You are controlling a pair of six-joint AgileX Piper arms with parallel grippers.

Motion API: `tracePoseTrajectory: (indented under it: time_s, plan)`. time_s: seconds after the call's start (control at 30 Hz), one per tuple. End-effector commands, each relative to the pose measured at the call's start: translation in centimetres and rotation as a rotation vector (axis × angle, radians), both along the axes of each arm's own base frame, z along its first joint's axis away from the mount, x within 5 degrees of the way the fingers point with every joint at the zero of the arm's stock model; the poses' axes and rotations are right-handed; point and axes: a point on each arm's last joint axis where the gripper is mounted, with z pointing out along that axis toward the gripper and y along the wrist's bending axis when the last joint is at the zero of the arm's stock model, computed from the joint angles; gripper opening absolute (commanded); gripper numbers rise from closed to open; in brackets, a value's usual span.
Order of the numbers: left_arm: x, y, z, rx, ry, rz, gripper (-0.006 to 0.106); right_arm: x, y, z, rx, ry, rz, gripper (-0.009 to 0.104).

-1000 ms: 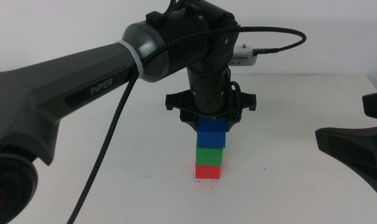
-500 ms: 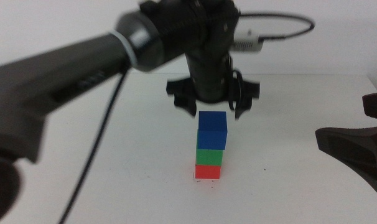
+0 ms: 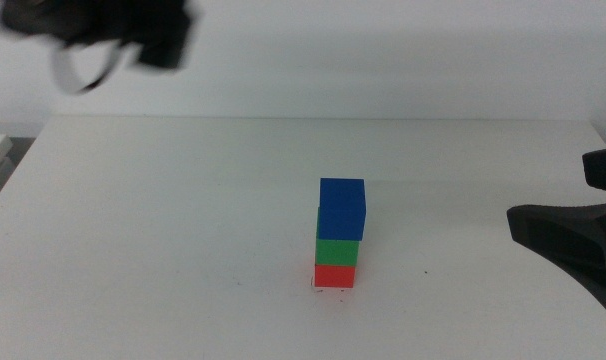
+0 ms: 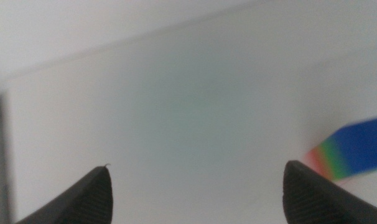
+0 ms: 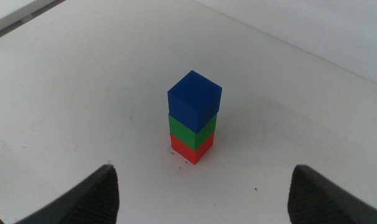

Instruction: Stack red cubes first, then green, then blue cubes in a specific spot.

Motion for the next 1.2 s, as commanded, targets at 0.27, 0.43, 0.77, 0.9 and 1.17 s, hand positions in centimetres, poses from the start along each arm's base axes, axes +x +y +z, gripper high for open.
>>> tracePoseTrajectory:
  time_s: [0.27,0.43,0.77,0.9,1.17]
  plan:
    - [-8.9,10.6,-2.8,-0.037,-0.31,0.166,0.094,0.0,0.0,0.1,0.002,-0.014,0.005,0.093]
    - [-12.3,12.1,-4.5,-0.059,-0.356,0.268,0.094,0.0,0.0,0.1,0.0,-0.017,0.004,0.093]
    - [-15.2,12.0,-4.1,-0.129,-0.439,0.272,0.094,0.0,0.0,0.1,0.0,-0.017,0.004,0.093]
    - [-15.2,12.0,-4.1,-0.127,-0.44,0.27,0.094,0.0,0.0,0.1,0.0,-0.017,0.004,0.093]
    - [-17.1,11.5,-8.5,-0.212,-0.56,0.235,0.094,-0.6,-0.5,-2.9,0.271,-0.015,0.018,0.093]
